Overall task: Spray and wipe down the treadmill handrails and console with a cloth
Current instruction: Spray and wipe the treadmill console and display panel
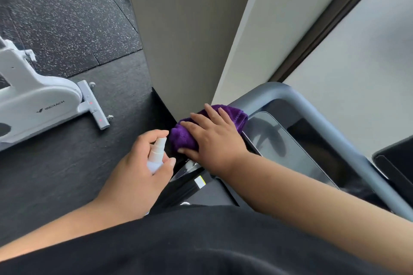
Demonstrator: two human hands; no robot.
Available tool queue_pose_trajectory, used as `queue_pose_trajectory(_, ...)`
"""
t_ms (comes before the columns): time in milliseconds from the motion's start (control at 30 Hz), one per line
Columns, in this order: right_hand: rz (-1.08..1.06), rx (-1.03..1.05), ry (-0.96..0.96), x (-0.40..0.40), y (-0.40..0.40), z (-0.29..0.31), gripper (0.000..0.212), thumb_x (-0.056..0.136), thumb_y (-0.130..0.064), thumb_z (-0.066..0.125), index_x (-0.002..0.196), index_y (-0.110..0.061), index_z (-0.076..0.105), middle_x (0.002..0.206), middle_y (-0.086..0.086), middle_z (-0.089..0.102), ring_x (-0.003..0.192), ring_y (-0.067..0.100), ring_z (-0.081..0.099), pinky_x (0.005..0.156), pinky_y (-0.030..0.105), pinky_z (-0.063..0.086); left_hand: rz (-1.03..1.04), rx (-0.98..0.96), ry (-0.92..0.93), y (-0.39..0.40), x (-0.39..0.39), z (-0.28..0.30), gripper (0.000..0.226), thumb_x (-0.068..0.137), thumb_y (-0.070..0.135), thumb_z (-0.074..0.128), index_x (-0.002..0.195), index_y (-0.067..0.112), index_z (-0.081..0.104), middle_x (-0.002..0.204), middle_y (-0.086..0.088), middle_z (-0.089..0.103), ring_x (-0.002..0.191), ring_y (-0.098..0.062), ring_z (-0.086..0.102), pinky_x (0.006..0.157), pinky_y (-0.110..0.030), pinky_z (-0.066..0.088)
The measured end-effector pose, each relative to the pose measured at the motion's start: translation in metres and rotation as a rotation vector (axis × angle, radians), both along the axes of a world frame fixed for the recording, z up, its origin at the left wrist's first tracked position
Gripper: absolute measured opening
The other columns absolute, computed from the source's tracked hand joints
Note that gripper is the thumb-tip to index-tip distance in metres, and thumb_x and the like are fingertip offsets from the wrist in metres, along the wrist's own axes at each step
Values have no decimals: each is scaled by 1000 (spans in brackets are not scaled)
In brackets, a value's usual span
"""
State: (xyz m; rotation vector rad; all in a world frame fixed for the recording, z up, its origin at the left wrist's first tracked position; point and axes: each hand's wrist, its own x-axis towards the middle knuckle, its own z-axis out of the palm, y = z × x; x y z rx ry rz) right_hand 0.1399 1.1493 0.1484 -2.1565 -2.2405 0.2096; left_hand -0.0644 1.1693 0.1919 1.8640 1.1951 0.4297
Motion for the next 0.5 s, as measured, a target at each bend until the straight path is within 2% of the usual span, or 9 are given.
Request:
queue_pose_trajectory(100, -2, 84, 28, 21, 4, -3, 67, 86, -71, 52, 137, -28, 57, 139, -4, 59, 141, 29, 40, 117, 49, 25, 24, -5, -6, -3, 6, -2, 49, 85, 33, 63, 111, 63, 35, 92, 18, 62, 85, -3, 59, 69, -24, 42)
queue_pose_trajectory(200, -203, 113, 74, 70, 5, -2, 68, 87, -70, 43, 139, -27, 56, 144, -4, 55, 144, 25, 36, 120, 47, 22, 56, -27, -7, -8, 12, -2, 46, 84, 35, 62, 111, 62, 36, 94, 18, 62, 84, -3, 59, 71, -30, 44)
queue_pose_trajectory(267, -358, 115, 72, 119, 5, 0, 70, 86, -71, 40, 141, -28, 53, 149, -4, 50, 146, 25, 31, 121, 48, 21, 52, -40, -7, -12, 14, -2, 47, 85, 34, 62, 109, 63, 35, 96, 20, 62, 85, -1, 58, 71, -27, 43)
queue_pose_trajectory(367, -487, 139, -36, 175, 2, 2, 72, 85, -73, 33, 140, -31, 51, 146, -4, 51, 140, 26, 38, 116, 44, 28, 25, -57, -19, -16, 17, -1, 50, 86, 32, 62, 112, 63, 33, 98, 24, 61, 87, 2, 57, 72, -26, 42)
queue_pose_trajectory(500, -607, 88, -65, 157, 9, -1, 68, 89, -72, 35, 148, -37, 39, 156, -1, 38, 147, 33, 24, 117, 53, 23, 7, -78, -32, -15, 21, 0, 56, 87, 29, 62, 119, 64, 34, 102, 24, 58, 91, 2, 56, 70, -8, 40)
